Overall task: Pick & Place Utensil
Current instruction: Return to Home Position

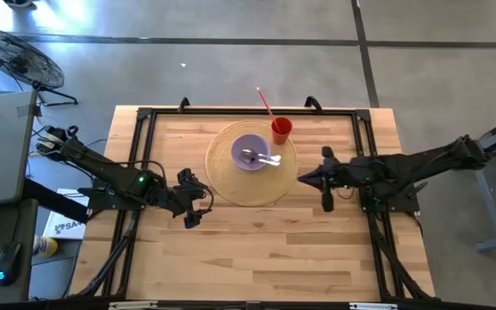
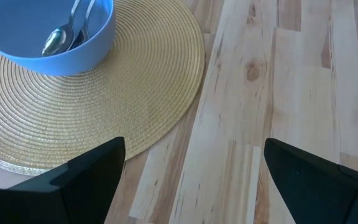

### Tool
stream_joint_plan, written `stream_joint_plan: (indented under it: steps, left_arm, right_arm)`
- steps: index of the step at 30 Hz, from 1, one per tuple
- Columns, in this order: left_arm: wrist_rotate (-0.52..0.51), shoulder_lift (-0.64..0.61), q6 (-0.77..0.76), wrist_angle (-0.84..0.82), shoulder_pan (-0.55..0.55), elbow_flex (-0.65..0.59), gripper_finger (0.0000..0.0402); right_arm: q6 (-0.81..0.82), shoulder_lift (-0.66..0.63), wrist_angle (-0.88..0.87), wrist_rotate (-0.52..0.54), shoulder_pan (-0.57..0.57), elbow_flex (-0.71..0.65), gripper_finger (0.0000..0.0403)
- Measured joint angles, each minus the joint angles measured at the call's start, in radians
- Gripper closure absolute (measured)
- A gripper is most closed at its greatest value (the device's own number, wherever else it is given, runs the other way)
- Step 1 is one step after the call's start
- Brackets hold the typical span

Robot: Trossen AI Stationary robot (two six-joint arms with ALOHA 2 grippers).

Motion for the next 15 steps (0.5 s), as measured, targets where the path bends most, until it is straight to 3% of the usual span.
stream_joint_plan:
  steps: [11,15]
  left_arm:
    - [0.002,0.0,0.0,0.0,0.0,0.0,0.0023]
    - [0.002,0.0,0.0,0.0,0.0,0.0,0.0023]
  right_arm:
    - [-0.026,-0.254,0.111,-0.004,-0.001,-0.25,0.0401]
    - [-0.026,-0.327,0.11,-0.059,-0.005,-0.303,0.0402]
